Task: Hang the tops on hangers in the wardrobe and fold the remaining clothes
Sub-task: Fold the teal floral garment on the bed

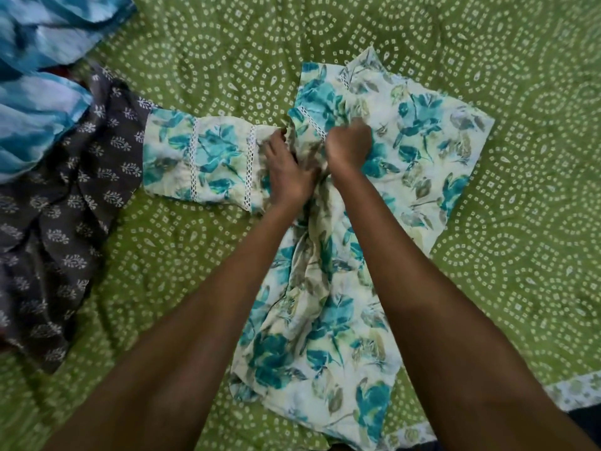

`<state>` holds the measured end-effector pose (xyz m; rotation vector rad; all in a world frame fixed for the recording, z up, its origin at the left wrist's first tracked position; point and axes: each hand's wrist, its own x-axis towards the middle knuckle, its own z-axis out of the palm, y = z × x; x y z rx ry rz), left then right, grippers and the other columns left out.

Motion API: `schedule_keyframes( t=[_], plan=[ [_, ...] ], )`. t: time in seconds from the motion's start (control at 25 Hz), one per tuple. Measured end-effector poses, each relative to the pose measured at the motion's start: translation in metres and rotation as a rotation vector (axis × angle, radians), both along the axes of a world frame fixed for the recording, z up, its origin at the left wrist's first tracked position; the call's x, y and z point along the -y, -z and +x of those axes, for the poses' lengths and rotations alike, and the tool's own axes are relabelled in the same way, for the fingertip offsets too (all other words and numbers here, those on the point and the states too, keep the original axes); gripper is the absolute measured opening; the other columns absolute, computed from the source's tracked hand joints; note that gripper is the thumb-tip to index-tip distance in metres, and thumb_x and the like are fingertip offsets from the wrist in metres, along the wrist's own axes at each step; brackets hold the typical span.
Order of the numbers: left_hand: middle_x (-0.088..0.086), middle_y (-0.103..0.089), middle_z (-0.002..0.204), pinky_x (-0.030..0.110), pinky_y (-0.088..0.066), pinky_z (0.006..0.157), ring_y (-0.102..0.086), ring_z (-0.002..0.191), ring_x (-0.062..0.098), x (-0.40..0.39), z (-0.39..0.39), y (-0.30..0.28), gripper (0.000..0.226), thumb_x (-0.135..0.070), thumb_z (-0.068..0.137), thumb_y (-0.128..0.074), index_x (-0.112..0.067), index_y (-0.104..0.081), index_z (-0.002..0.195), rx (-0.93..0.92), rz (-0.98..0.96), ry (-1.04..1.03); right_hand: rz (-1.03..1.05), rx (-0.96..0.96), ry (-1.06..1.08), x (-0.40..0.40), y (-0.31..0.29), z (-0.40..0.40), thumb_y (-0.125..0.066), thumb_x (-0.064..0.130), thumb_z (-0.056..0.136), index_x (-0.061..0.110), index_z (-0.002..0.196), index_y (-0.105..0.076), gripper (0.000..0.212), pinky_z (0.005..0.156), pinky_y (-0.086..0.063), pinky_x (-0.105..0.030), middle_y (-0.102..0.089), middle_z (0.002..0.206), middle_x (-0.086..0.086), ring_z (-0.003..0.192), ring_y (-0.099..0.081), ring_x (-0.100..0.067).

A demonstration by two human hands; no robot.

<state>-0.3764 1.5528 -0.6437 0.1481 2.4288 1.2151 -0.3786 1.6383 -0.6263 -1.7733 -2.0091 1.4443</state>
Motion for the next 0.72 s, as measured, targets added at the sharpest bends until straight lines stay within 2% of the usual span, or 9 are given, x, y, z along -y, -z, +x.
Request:
schedule_keyframes(
  t=[0.08, 0.16, 0.24, 0.28, 0.36, 0.44, 0.56, 0.64, 0.72],
  plan=[
    [0.016, -0.036, 0.135, 0.027, -0.036, 0.100, -0.038, 0.123, 0.027, 0.007, 0.017, 0.008, 0.067, -0.012, 0.078, -0.071, -0.007, -0.037, 0.136, -0.145, -0.060, 0.122, 0.087, 0.087, -0.008, -0.006, 0.004, 0.008, -0.047, 0.009, 0.087, -0.002, 0.135, -0.041, 0.049, 0.101, -0.040, -0.033, -0.047, 0.137, -0.016, 0.125, -0.045, -0.029],
    [0.021, -0.030, 0.142, 0.043, -0.029, 0.109, -0.030, 0.131, 0.033, 0.015, 0.027, 0.019, 0.079, -0.024, 0.072, -0.076, -0.008, -0.037, 0.139, -0.185, -0.137, 0.303, 0.187, 0.251, -0.166, -0.003, 0.008, 0.013, -0.058, 0.021, 0.087, 0.000, 0.134, -0.038, 0.056, 0.100, -0.037, -0.034, -0.041, 0.139, -0.014, 0.128, -0.040, -0.030],
    [0.016, -0.017, 0.152, 0.042, -0.016, 0.113, -0.017, 0.140, 0.031, 0.023, 0.033, 0.027, 0.090, -0.038, 0.070, -0.076, -0.013, -0.030, 0.144, -0.181, -0.277, 0.483, 0.275, 0.270, -0.215, 0.001, 0.016, 0.015, -0.065, 0.025, 0.084, 0.003, 0.127, -0.043, 0.053, 0.092, -0.041, -0.033, -0.046, 0.132, -0.015, 0.122, -0.045, -0.029],
    [0.015, -0.015, 0.153, 0.042, -0.016, 0.113, -0.015, 0.141, 0.030, 0.025, 0.034, 0.028, 0.086, -0.041, 0.072, -0.074, -0.014, -0.032, 0.142, -0.203, -0.308, 0.507, 0.296, 0.192, -0.189, 0.001, 0.017, 0.015, -0.065, 0.020, 0.085, 0.003, 0.119, -0.050, 0.041, 0.081, -0.043, -0.028, -0.054, 0.123, -0.015, 0.111, -0.053, -0.026],
    [0.015, -0.020, 0.151, 0.042, -0.023, 0.112, -0.021, 0.138, 0.031, 0.025, 0.028, 0.023, 0.063, -0.036, 0.077, -0.068, -0.013, -0.044, 0.131, -0.275, -0.277, 0.421, 0.207, -0.057, 0.012, -0.009, 0.021, 0.022, -0.058, 0.006, 0.086, 0.002, 0.098, -0.063, 0.014, 0.059, -0.043, -0.020, -0.066, 0.096, -0.012, 0.080, -0.060, -0.018],
    [0.015, -0.020, 0.150, 0.042, -0.021, 0.112, -0.021, 0.138, 0.029, 0.022, 0.017, 0.018, 0.053, -0.035, 0.082, -0.062, -0.013, -0.046, 0.128, -0.373, -0.317, 0.398, 0.053, -0.246, 0.369, -0.027, 0.024, 0.036, -0.054, 0.002, 0.088, 0.004, 0.087, -0.065, 0.011, 0.049, -0.042, -0.017, -0.063, 0.075, -0.006, 0.060, -0.055, -0.013],
    [0.013, -0.022, 0.149, 0.041, -0.016, 0.110, -0.021, 0.136, 0.028, 0.015, 0.008, 0.009, 0.065, -0.040, 0.082, -0.056, -0.015, -0.033, 0.137, -0.571, -0.485, 0.759, -0.201, -0.474, 0.685, -0.031, 0.027, 0.065, -0.058, 0.013, 0.091, 0.010, 0.071, -0.053, 0.021, 0.040, -0.036, -0.020, -0.054, 0.060, -0.003, 0.045, -0.046, -0.010],
    [0.014, -0.032, 0.139, 0.038, -0.020, 0.104, -0.030, 0.127, 0.029, 0.011, 0.018, 0.012, 0.067, -0.039, 0.077, -0.059, -0.013, -0.034, 0.134, -0.593, -0.524, 0.881, -0.184, -0.389, 0.505, -0.018, 0.027, 0.078, -0.065, 0.031, 0.087, 0.014, 0.073, -0.052, 0.026, 0.042, -0.037, -0.019, -0.055, 0.064, -0.001, 0.047, -0.046, -0.009],
    [0.014, -0.039, 0.128, 0.036, -0.024, 0.099, -0.035, 0.118, 0.030, 0.008, 0.028, 0.017, 0.063, -0.037, 0.077, -0.058, -0.008, -0.038, 0.129, -0.522, -0.480, 0.802, -0.016, -0.173, 0.114, -0.004, 0.030, 0.084, -0.072, 0.042, 0.078, 0.016, 0.081, -0.051, 0.033, 0.052, -0.039, -0.017, -0.054, 0.073, 0.004, 0.059, -0.047, -0.006]
  ],
)
